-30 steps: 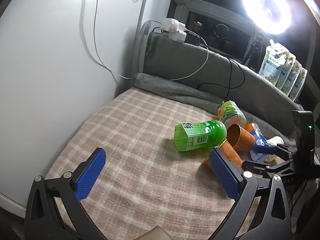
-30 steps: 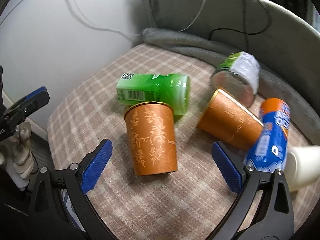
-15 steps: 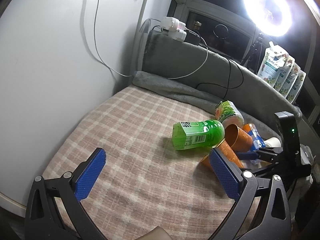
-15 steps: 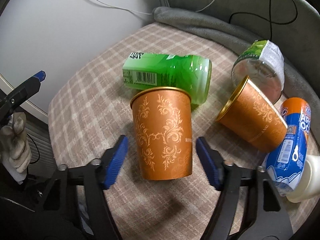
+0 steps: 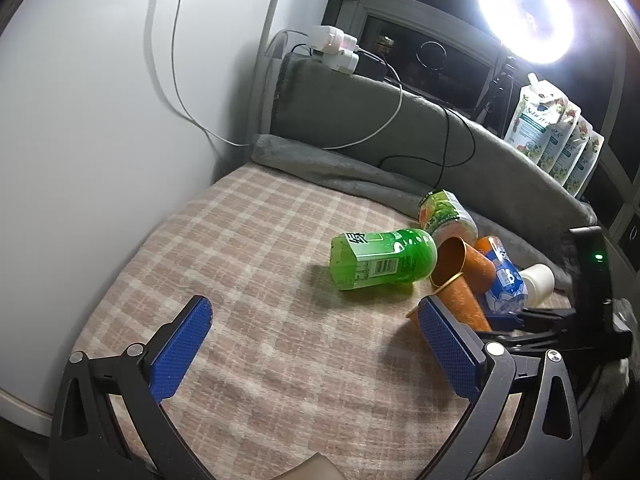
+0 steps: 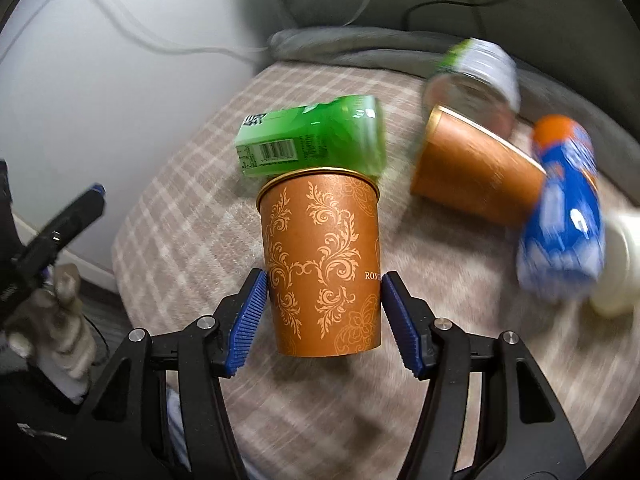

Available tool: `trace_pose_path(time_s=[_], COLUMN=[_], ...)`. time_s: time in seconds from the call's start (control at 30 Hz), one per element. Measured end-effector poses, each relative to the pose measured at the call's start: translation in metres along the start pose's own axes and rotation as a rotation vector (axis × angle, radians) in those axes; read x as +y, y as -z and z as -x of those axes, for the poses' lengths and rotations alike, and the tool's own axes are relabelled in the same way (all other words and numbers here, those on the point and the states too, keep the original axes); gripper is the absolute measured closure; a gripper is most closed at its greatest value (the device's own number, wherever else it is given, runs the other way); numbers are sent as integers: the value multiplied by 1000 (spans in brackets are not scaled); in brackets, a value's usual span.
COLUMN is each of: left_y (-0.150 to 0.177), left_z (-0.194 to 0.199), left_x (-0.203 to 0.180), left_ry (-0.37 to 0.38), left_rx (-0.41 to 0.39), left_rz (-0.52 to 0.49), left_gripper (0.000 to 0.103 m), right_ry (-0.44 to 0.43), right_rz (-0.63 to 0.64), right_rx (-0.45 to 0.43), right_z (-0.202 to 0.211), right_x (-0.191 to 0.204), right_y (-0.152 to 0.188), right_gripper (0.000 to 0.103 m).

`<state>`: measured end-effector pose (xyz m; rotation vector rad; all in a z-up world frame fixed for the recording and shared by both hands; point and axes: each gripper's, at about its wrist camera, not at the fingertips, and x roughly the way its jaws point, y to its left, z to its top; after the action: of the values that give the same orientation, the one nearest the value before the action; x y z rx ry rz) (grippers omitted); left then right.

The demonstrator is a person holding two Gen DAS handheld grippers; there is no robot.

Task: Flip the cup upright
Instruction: 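Close the right gripper around the orange cup's body, then lift the orange cup with the right gripper and rotate it rim-up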

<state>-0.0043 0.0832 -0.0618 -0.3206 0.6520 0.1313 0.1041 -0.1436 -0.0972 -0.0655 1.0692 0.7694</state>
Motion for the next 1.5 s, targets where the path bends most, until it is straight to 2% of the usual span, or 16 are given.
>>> trace_pose_path(time_s=[0.33, 0.6, 0.83, 0.9, 1.0, 1.1, 1.27, 1.43, 1.5], left_y=[5, 9, 16, 17, 18, 18, 20, 26, 29], left_z=[-6, -12, -21, -23, -27, -36, -59, -82, -90], left_x=[-16, -32, -56, -65, -77, -86, -104, -121, -129], left_ry=[43, 80, 129, 158, 211, 290, 417, 511, 524], left_rx=[25, 49, 91, 108, 145, 218, 371, 509, 543], left_rz=[-34, -65, -123, -145, -166, -159, -125, -81, -83], left_gripper=[2, 2, 2, 2, 2, 2, 2, 5, 5], right_ry=[15, -85, -98, -86, -82, -49, 55, 133, 144], right_rz=[-330, -566, -583, -565, -523, -480, -423, -421, -436], right_rx=[-99, -108, -125, -130, -152, -186, -237, -268, -276], right_z=[30, 25, 23, 25, 37, 55, 84, 105, 109], right_x=[-43, -63, -61, -60, -58, -58, -61, -70, -75], right_y=[45, 74, 90, 91, 98, 107, 122, 139, 144], right_gripper=[41, 41, 39, 26, 21, 21, 21, 21, 21])
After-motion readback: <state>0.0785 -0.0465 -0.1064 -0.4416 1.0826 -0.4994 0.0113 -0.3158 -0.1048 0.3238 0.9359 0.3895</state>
